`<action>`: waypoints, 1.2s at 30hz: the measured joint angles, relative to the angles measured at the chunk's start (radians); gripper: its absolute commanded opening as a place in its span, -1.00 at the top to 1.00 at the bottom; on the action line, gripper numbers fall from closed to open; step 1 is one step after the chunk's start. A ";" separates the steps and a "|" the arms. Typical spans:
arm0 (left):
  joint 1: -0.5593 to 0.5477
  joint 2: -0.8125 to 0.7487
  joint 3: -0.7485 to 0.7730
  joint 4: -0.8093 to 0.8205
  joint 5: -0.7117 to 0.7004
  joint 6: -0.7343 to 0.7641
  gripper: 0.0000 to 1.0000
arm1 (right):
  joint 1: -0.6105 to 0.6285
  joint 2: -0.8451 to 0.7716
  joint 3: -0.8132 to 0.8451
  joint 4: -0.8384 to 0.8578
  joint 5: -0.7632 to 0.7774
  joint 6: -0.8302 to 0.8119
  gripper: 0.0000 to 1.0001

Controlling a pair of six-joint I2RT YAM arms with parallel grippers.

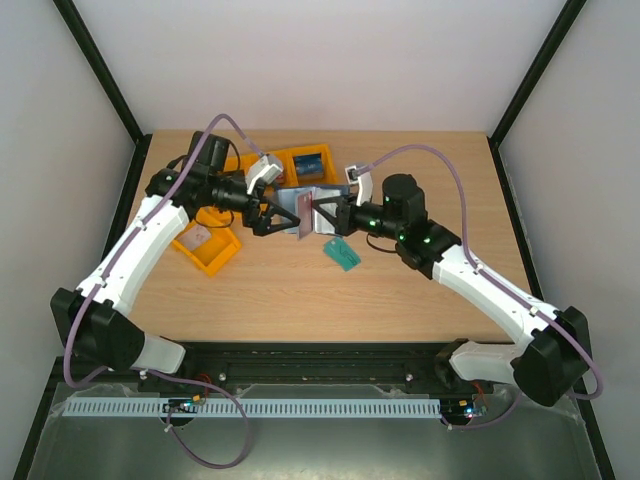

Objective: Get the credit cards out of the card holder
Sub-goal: Remove the credit card from the card holder.

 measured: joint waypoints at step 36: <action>0.001 0.007 -0.073 0.096 -0.021 -0.077 0.96 | -0.055 -0.030 -0.056 0.031 -0.081 -0.026 0.00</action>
